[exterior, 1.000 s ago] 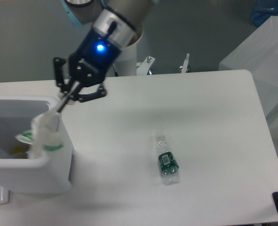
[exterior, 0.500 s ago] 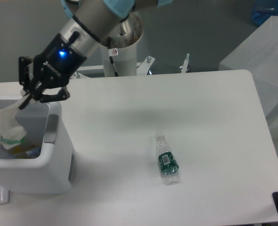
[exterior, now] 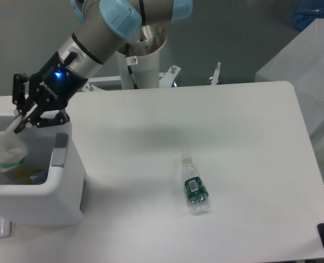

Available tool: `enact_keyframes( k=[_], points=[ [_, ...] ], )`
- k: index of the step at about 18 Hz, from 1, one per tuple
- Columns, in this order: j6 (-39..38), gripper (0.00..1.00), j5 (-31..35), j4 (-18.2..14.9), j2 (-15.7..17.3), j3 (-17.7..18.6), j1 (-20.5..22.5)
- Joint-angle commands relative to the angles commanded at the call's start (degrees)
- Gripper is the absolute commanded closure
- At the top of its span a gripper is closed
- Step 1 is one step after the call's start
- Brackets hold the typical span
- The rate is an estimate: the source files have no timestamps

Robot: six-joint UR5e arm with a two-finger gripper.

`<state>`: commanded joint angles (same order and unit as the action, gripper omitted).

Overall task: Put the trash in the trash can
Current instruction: 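Lower the bag into the bin and open the gripper, then move the open gripper over the green-labelled plastic bottle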

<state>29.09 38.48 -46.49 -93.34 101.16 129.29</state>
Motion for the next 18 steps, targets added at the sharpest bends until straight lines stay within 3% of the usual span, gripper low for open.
enact_keyframes(
  k=[1,5,8,11,15,18],
  points=[
    [-0.26,0.00,2.28,-0.09,0.18,0.00,0.00],
    [-1.66,0.00,8.54,-0.09,0.70,-0.35,1.49],
    [-6.23,0.00,8.63,-0.09,1.58,-0.35,6.23],
    [-6.42,0.00,8.80,-0.17,1.50,-0.09,14.21],
    [-6.24,0.00,14.85,-0.44,0.01,-0.35,18.01],
    [-6.15,0.00,18.72,-0.35,-4.29,-1.14,19.33]
  ],
)
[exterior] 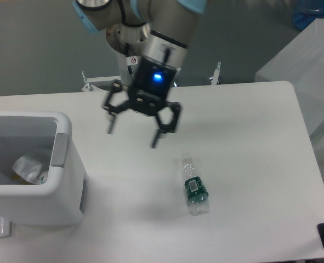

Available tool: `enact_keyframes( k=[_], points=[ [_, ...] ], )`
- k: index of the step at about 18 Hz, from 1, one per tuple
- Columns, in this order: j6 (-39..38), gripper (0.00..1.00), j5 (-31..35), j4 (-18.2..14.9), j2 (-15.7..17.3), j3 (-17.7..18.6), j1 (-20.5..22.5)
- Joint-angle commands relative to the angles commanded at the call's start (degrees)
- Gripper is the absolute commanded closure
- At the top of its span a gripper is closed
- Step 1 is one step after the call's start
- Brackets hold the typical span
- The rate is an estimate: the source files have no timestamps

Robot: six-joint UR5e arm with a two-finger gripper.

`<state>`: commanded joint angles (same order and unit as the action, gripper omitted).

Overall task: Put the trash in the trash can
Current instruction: 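Move the open gripper over the green-labelled plastic bottle, then lower the gripper around the bottle and close on it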

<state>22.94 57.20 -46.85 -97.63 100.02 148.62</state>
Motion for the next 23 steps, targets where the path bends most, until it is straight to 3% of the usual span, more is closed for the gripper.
enact_keyframes(
  k=[6,8,18,23],
  points=[
    [0.00,0.00,11.87,0.09,-10.28,-6.49,0.09],
    [-0.79,0.00,12.58,-0.09,-12.49,-8.44,-0.08],
    [-0.61,0.00,20.50,0.26,-21.45,-10.55,-3.15],
    [-0.70,0.00,23.30,0.79,-22.51,-7.83,-4.74]
  ],
)
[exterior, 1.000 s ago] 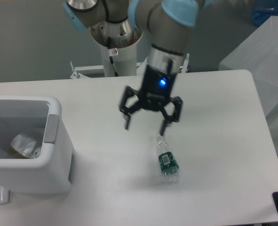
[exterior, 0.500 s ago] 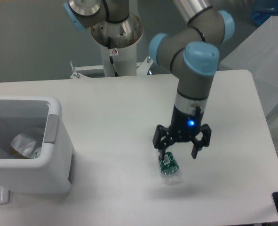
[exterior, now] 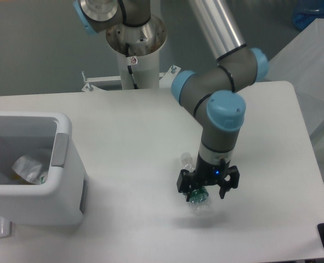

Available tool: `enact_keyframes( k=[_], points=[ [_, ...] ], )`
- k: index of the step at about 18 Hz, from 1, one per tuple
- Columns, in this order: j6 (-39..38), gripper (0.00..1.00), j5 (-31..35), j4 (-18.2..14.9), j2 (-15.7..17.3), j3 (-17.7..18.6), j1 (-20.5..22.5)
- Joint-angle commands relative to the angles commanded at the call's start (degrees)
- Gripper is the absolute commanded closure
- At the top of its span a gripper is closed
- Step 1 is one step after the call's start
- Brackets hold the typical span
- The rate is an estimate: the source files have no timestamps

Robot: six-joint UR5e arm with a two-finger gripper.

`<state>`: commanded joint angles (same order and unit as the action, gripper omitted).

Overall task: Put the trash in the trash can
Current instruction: 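Lower the gripper around the bottle and close on it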

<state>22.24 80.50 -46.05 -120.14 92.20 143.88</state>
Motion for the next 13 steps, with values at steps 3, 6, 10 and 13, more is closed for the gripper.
enact_keyframes(
  k=[3,6,10,13],
  points=[
    [0.09,0.00,0.36,0.00,-0.44,-0.17,-0.09],
    [0.44,0.00,0.53,0.26,-1.23,-0.87,-0.09],
    [0.70,0.00,3.08,0.35,-2.37,-1.76,-0.18],
    [1.58,0.00,3.52,0.44,-2.99,-1.76,-0.09]
  ],
)
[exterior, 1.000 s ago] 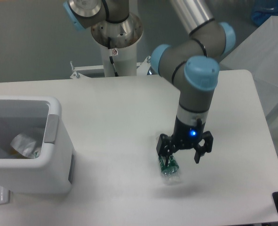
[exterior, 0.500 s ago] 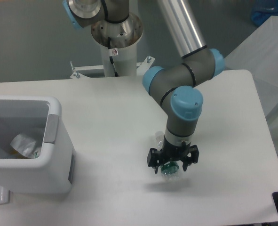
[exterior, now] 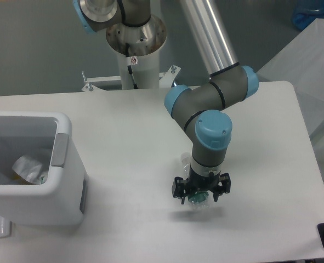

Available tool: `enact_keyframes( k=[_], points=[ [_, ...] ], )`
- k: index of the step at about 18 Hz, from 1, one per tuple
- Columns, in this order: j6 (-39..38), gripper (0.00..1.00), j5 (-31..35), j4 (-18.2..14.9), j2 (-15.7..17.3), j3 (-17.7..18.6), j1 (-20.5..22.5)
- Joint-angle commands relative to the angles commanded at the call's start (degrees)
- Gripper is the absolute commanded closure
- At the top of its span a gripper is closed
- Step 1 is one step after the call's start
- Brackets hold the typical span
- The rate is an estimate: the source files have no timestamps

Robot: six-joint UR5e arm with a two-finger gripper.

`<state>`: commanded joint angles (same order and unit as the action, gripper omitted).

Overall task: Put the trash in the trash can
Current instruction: 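Lower the gripper around the bottle and close on it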

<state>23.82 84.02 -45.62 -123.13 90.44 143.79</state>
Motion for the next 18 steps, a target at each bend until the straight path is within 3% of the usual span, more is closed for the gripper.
enact_keyframes(
  k=[9,18],
  points=[
    [-0.52,0.00,3.77,1.05,-2.81,-0.62,-1.14],
    [-0.88,0.01,5.36,1.41,-3.25,-0.53,-2.37]
  ],
)
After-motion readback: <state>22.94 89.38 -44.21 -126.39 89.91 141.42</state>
